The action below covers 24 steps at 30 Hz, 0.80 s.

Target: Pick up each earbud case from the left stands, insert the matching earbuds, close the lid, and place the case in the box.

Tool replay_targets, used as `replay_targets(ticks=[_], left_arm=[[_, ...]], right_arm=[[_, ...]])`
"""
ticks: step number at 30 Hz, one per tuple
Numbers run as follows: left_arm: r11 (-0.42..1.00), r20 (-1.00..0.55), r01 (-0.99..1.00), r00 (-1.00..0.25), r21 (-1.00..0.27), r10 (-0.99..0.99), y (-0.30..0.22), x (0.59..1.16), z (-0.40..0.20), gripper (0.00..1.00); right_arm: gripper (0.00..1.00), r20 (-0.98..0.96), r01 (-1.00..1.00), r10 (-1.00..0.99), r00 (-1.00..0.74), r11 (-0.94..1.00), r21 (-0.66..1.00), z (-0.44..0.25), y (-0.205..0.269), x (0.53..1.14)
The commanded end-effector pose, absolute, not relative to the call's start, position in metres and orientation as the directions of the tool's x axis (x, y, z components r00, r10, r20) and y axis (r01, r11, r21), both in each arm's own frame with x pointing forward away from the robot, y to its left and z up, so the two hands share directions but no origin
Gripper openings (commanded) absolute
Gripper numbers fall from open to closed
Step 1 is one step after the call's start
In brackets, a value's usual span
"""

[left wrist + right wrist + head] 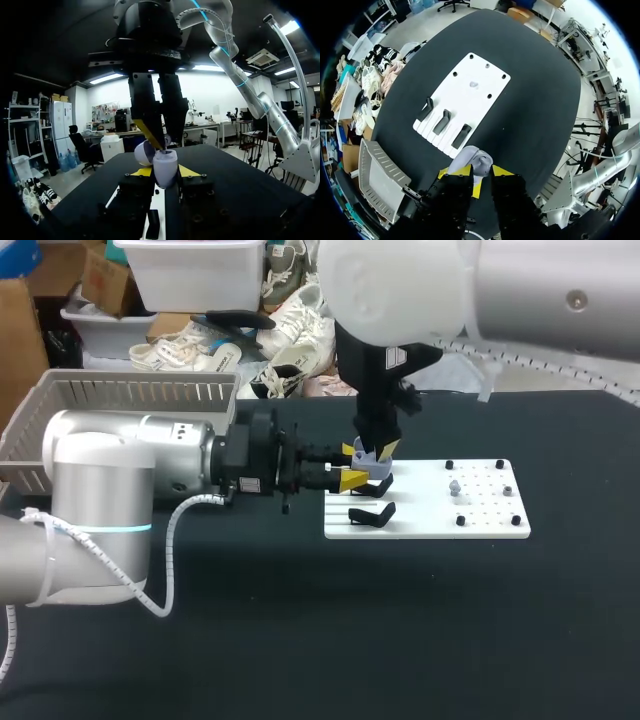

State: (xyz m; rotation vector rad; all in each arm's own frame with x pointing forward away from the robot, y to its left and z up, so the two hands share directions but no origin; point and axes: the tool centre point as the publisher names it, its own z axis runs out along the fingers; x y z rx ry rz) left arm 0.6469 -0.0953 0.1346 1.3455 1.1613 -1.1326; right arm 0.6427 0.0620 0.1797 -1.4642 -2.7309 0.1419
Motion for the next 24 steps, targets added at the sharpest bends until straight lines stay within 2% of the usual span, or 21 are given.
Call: replay_targets(ticks=[1,6,19,24], left_arm=[[-0.051,-0.992,0.993,0.106,0.103,0.068,-0.096,0.647,0.134,0.00],[-0.051,-0.992,0.993,0.106,0.103,0.068,-0.096,0.647,0.134,0.00],[-0.051,-0.992,0.993,0.106,0.103,0.068,-0.096,0.647,0.134,0.00],[-0.051,-0.992,0.993,0.106,0.103,0.068,-0.096,0.647,0.134,0.00]], right_arm=[[0.27,-0.013,0.830,0.833,-0.554,0.550,-0.097,0.182,0.064,0.640],[0.35,-0.012,0.828,0.832,-0.555,0.552,-0.096,0.183,0.064,0.637],[0.35,-0.046,0.828,0.826,-0.561,0.561,-0.020,0.214,0.059,0.607],[0.38,-0.044,0.747,0.751,-0.659,0.660,0.077,0.226,0.048,0.594]])
